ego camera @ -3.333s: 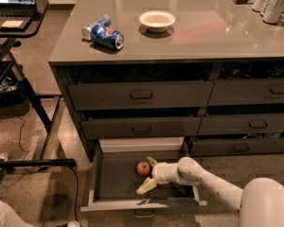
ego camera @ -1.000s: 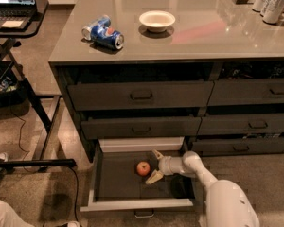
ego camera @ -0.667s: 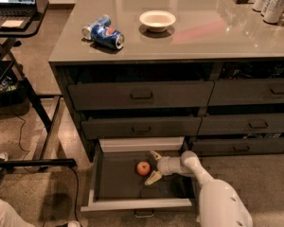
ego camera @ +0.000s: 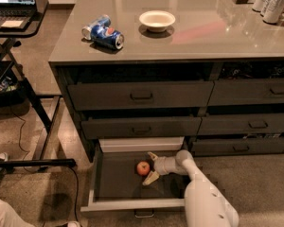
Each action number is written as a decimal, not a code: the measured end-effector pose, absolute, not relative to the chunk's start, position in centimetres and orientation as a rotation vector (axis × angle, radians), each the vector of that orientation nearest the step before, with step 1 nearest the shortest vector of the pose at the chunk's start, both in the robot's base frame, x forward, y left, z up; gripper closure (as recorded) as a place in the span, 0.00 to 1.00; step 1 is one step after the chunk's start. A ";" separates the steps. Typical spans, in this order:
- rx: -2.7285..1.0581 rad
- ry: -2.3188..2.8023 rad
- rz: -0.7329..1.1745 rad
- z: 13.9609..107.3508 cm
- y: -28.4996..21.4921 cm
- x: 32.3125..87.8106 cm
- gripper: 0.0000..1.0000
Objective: Pick apple from bottom drawer and place on counter
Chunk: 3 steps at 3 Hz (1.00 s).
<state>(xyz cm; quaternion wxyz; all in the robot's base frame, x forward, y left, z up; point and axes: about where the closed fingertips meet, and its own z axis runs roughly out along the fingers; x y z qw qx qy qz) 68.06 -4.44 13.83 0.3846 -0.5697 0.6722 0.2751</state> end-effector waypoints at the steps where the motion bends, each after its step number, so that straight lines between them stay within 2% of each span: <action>1: -1.449 1.724 0.711 12.9 -4.0 68.4 0.18; 3: -1.403 1.713 0.713 12.8 -4.3 68.7 0.64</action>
Offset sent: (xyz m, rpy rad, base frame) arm 0.0151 -0.0031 -0.0196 0.0214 0.0108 -0.0270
